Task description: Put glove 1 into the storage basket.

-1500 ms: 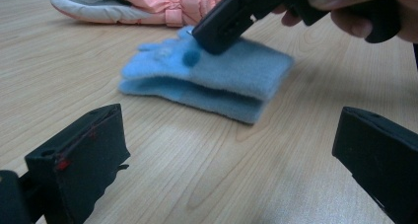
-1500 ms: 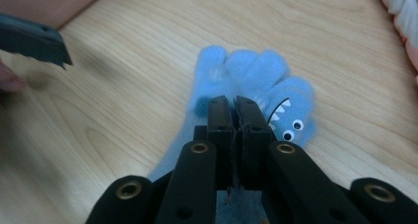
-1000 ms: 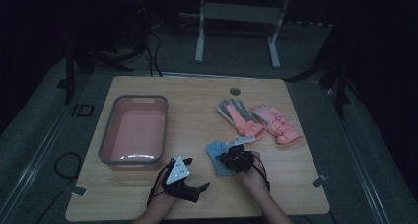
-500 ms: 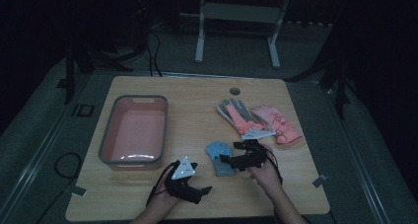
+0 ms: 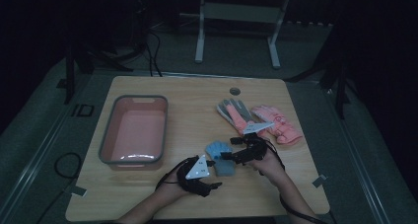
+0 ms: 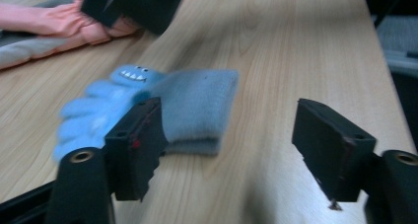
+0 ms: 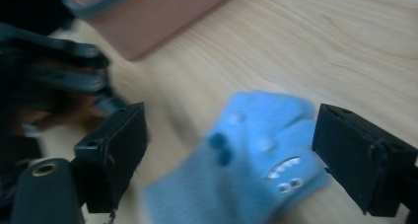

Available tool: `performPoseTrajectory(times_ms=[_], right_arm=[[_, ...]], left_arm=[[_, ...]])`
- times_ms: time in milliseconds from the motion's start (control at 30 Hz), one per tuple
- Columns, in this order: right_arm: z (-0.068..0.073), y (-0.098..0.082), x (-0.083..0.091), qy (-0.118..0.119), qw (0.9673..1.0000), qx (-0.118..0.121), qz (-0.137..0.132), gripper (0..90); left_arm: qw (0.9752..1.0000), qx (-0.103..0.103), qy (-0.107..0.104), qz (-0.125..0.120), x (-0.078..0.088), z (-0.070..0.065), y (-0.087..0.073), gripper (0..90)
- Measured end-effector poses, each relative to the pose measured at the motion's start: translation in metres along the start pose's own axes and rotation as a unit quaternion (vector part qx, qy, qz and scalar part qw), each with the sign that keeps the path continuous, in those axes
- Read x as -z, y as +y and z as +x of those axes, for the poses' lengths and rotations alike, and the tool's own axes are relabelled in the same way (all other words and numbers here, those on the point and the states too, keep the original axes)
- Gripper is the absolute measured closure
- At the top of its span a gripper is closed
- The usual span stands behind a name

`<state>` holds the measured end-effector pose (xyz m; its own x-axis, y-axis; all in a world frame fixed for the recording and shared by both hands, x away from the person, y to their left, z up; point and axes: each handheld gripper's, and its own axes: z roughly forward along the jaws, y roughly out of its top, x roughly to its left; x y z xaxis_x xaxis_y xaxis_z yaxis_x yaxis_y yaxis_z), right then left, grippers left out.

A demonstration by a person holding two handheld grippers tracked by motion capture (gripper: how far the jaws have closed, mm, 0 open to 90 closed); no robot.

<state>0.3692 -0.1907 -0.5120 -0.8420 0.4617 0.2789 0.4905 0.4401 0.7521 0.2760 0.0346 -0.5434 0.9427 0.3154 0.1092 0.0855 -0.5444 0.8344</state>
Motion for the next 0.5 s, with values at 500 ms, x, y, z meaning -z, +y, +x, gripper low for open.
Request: performPoseTrajectory(times_ms=[500], right_arm=[[-0.02,-0.016,-0.037,-0.06,0.9971,0.013,0.045,24.4]], left_arm=[[0.9933,-0.083,0.016,0.079,-0.03,0.006,0.002,52.3]])
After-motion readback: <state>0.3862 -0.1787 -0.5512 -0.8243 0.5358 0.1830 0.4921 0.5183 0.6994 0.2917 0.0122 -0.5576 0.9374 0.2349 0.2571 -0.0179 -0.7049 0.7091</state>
